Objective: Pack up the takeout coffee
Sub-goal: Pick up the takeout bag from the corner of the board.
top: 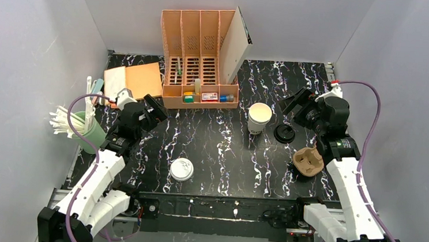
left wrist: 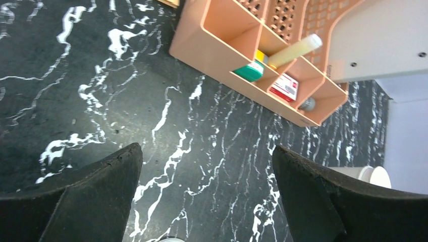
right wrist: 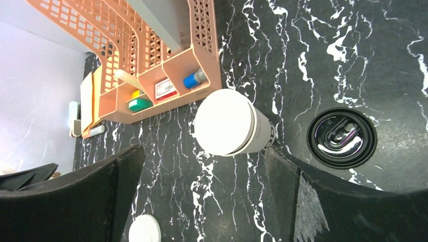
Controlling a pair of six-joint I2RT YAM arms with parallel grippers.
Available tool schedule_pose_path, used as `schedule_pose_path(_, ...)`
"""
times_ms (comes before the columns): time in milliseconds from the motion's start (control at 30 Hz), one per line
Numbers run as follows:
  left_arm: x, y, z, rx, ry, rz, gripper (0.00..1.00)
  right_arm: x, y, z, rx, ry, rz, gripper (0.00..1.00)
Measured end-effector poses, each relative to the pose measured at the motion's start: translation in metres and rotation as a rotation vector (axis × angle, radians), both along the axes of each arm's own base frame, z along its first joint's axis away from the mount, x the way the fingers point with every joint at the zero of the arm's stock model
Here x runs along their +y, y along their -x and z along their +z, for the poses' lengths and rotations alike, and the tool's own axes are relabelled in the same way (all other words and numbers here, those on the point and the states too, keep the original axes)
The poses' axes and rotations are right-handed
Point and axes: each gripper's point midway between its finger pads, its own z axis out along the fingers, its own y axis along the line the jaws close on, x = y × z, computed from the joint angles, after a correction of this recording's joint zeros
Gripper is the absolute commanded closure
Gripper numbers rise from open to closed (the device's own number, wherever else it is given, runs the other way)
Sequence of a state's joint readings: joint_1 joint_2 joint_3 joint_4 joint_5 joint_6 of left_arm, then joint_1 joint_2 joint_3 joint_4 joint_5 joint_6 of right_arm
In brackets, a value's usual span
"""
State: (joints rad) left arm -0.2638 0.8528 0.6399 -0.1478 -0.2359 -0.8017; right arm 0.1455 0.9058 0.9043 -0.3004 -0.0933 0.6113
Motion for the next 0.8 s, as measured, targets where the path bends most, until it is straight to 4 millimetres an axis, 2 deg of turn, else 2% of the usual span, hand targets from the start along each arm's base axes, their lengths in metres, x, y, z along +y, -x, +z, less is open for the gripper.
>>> schedule_pose_path(100,0.008,0.0,0.0,0.019,-0.025,0.038,0.02,0.003,0.002,-0.002,0.013,-0.017,0.012,0.02)
schedule_pose_path(267,0.017,-0.017,0.001,0.031,-0.021,0.108,0.08,0.004,0.005,-0.007,0.034,-0.023,0.014,0.02)
schedule_pose_path(400,0.043,-0.046,-0.02,0.096,0.059,0.214,0.12,0.005,0.008,-0.015,0.064,-0.026,0.02,0.02)
schedule_pose_path(500,0.062,-0.066,-0.038,0.145,0.094,0.294,0.09,0.007,0.01,-0.016,0.073,-0.031,0.028,0.02)
schedule_pose_path(567,0.067,-0.082,-0.044,0.172,0.103,0.33,0.07,0.007,0.01,-0.016,0.076,-0.032,0.028,0.02)
schedule_pose_path(700,0.073,-0.117,-0.041,0.187,0.126,0.404,0.04,0.008,0.011,-0.017,0.081,-0.034,0.031,0.02)
schedule_pose_path(800,0.075,-0.132,-0.049,0.195,0.154,0.451,0.02,0.009,0.012,-0.018,0.085,-0.035,0.033,0.02)
